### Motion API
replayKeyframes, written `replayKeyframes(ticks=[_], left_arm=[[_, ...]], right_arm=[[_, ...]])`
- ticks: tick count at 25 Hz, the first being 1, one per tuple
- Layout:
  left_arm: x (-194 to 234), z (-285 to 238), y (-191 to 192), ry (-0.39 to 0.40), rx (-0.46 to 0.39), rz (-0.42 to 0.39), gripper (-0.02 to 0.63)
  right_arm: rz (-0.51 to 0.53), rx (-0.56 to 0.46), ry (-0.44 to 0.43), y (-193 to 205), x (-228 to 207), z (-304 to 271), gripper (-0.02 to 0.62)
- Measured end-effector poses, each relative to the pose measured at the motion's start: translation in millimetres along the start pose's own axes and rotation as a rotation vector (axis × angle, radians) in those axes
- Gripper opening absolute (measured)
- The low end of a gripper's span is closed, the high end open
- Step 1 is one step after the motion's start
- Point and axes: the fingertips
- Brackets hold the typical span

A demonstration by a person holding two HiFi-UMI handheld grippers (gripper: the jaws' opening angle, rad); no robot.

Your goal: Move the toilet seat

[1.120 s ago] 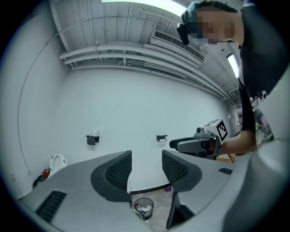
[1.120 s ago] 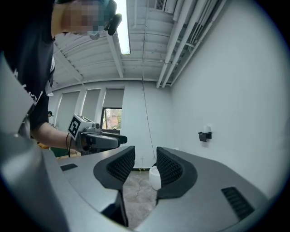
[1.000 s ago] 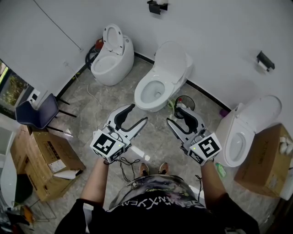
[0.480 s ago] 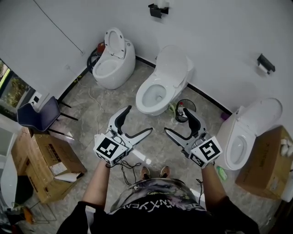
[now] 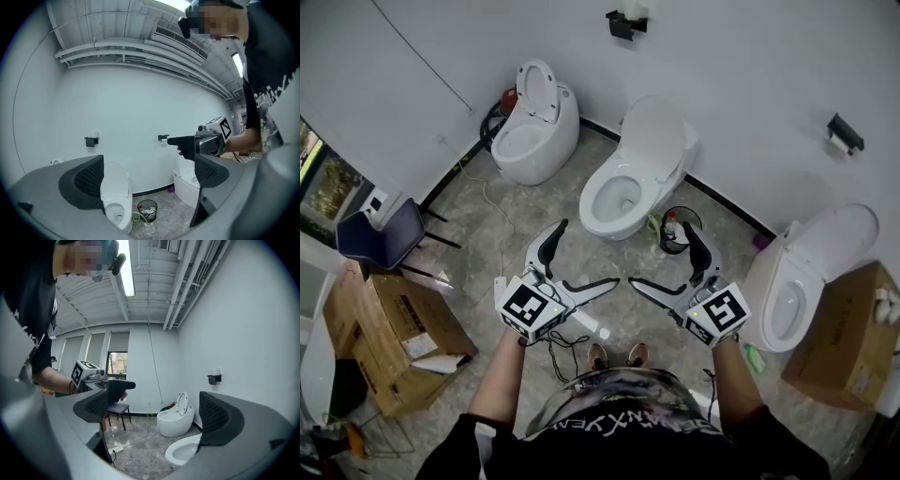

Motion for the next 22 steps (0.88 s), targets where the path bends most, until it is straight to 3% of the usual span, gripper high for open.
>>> replayKeyframes(ticks=[10, 22], left_arm=[[-9.4, -0.3, -1.9, -0.022, 0.011, -0.026, 0.580], [-45.5, -11.1, 4.0, -0.082, 0.016, -0.001, 0.579]], right_arm=[[0.016, 0.000, -0.010, 1.8, 2.9, 6.3, 0.586], [0.041, -0.008, -0.045, 21.1, 0.1, 34.3, 0.586]])
Point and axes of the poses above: the fingertips, and each gripper's own axes: z backward along the fingers, x to its left, y out of its underside, and after that the axes turned 15 degrees about x, right-handed
